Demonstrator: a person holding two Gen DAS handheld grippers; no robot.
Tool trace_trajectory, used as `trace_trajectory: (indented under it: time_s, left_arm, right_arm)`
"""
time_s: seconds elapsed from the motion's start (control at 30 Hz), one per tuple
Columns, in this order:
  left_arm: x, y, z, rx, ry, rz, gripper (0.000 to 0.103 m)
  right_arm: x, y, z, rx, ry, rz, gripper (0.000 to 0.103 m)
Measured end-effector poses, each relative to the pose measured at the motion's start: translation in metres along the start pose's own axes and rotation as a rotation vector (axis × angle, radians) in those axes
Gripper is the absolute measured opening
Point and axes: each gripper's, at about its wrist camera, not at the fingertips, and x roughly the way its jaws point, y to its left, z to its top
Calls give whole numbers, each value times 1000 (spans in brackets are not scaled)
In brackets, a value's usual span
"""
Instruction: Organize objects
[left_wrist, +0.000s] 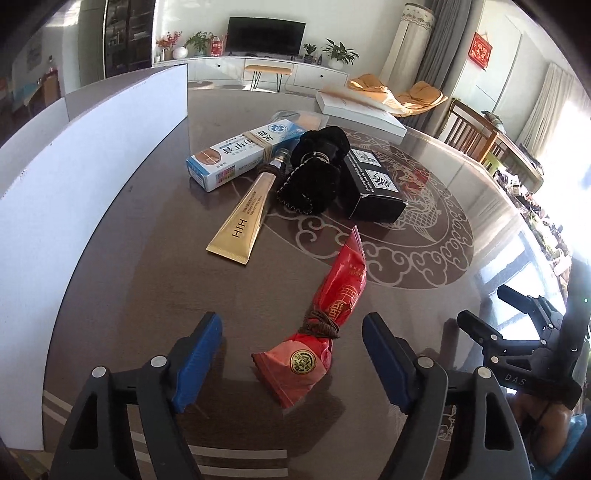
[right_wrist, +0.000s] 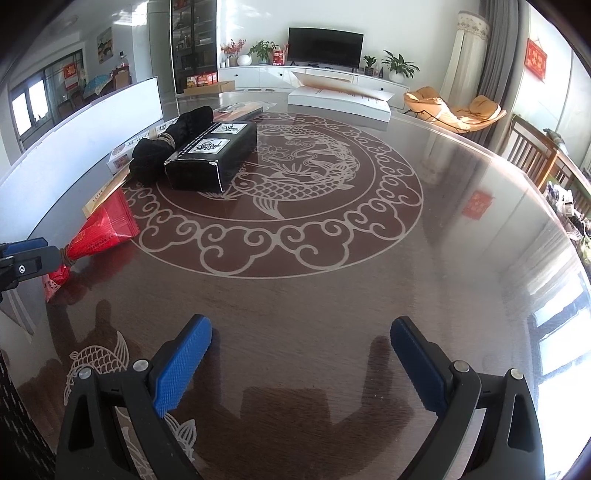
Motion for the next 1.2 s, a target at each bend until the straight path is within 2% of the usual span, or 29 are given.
trace_trajectory:
  time_s: [0.07, 0.1, 0.13, 0.2, 0.23, 0.33, 0.4, 0.5, 0.6, 0.67, 0.73, 0.77, 0.83, 0.97, 1.1, 1.2]
  left_arm:
    - [12, -10, 4, 56, 31, 19, 77]
    - [19, -17, 6, 88, 54, 33, 75]
    - [25, -23, 5, 114, 62, 47, 68]
    - [25, -31, 3, 166, 27, 117, 28]
    - [24, -31, 2, 158, 27, 112, 21]
    - [18, -14, -1, 90, -3, 190, 21]
    - [14, 6, -1, 0, -11, 221, 21]
    - [9, 27, 0, -107, -24, 179, 20]
    - [10, 24, -1, -88, -27, 196, 20]
    - [10, 22, -2, -80, -29, 204, 20]
    - [10, 24, -2, -94, -32, 188, 20]
    - [10, 26, -2, -105, -34, 177, 20]
    - [10, 29, -2, -124, -37, 159, 21]
    - [11, 28, -1, -121, -37, 163, 21]
    - [11, 29, 0, -124, -38, 160, 21]
    - [12, 29, 1, -127, -37, 159, 21]
  right_arm:
    - [0, 0, 0, -1, -1, -1, 98]
    - [0, 0, 0, 0, 0, 0, 98]
    - [0, 0, 0, 1, 1, 2, 98]
    - [0, -1, 1, 5, 3, 7, 98]
    - [0, -2, 0, 7, 4, 8, 98]
    - [2, -4, 1, 18, 11, 13, 98]
    - [7, -3, 11, 21, 21, 54, 98]
    - [12, 8, 49, 42, -17, 126, 98]
    - [27, 27, 102, 38, -53, 180, 98]
    - [49, 42, 132, 19, -2, 198, 91]
    - [73, 53, 151, 6, 86, 229, 74]
    - [82, 56, 155, 5, 118, 250, 71]
    - [93, 58, 158, 3, 154, 266, 66]
    - [85, 53, 148, -24, 141, 225, 59]
    - [60, 46, 116, -78, 141, 175, 59]
    - [34, 52, 84, -106, 141, 196, 59]
